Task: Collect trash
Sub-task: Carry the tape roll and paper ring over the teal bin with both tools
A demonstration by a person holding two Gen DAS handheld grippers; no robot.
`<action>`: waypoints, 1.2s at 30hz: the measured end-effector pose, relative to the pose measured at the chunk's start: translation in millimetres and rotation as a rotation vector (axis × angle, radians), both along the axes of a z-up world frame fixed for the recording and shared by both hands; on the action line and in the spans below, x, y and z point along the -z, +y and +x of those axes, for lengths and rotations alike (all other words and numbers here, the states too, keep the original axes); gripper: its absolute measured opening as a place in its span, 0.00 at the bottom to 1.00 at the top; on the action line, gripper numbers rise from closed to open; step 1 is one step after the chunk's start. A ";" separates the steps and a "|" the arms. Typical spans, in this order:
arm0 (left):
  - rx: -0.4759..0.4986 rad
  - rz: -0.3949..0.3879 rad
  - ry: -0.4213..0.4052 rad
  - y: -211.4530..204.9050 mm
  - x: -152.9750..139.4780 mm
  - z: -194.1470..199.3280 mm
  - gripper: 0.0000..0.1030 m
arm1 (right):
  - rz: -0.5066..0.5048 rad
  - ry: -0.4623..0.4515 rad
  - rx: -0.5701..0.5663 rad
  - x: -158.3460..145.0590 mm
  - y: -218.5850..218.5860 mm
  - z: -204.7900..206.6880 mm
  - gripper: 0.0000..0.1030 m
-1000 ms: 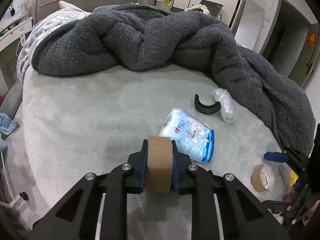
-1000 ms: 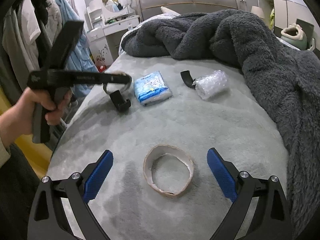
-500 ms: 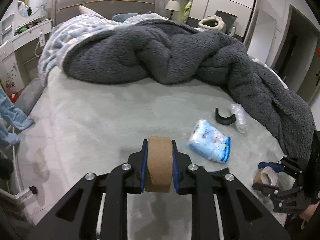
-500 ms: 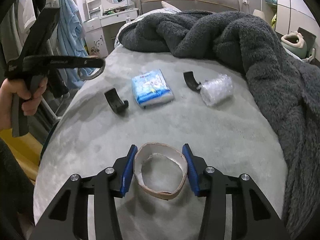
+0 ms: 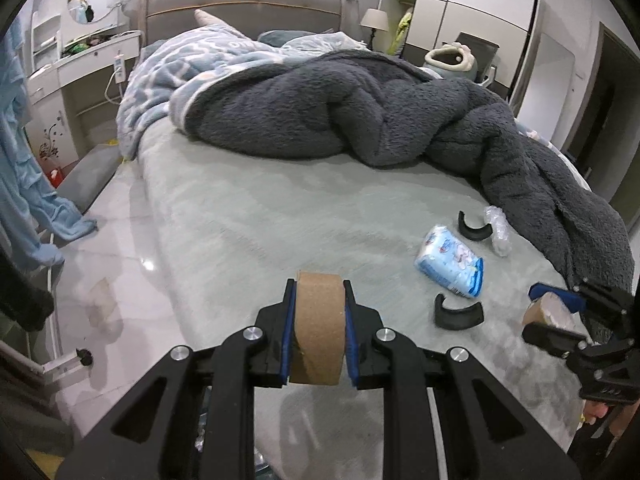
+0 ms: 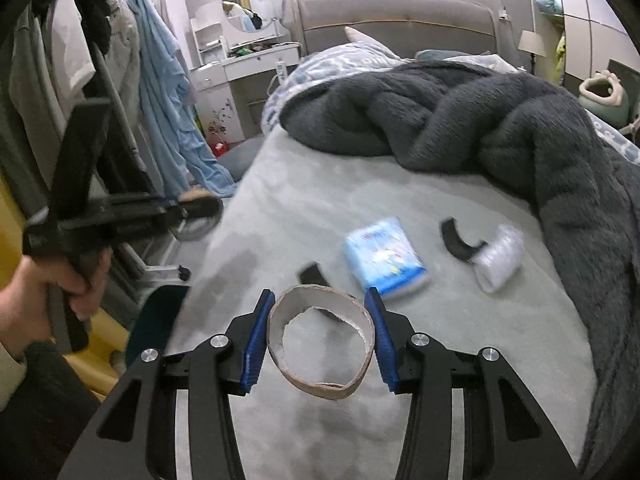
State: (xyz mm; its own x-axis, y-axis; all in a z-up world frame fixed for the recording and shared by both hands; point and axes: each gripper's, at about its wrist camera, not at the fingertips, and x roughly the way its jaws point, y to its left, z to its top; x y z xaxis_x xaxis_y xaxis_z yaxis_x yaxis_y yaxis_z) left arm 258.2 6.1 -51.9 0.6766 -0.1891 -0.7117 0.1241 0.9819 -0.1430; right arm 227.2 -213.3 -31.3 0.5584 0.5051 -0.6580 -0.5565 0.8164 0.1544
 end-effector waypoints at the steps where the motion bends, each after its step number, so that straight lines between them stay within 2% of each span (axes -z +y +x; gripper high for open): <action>1: -0.009 0.002 0.003 3.5 0.8 -3.0 0.22 | 0.005 0.001 -0.005 -2.5 4.2 -0.7 0.46; 12: -0.087 -0.005 0.042 40.3 10.9 -35.9 0.22 | 0.027 0.005 -0.064 -21.4 47.6 -7.9 0.46; 21: -0.153 -0.059 0.086 66.7 25.8 -60.6 0.22 | 0.027 0.003 -0.123 -33.6 87.3 -17.8 0.46; 36: -0.262 -0.113 0.252 123.7 76.6 -86.8 0.22 | 0.010 0.009 -0.238 -33.2 170.1 -30.3 0.46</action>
State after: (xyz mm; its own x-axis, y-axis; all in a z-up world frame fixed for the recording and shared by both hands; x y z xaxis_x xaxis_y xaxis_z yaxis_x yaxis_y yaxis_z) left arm 171.4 129.8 -128.5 0.5191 -0.1200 -0.8462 -0.1820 0.9519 -0.2467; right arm 196.9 -43.2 1.9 0.4167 0.6282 -0.6571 -0.7318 0.6606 0.1675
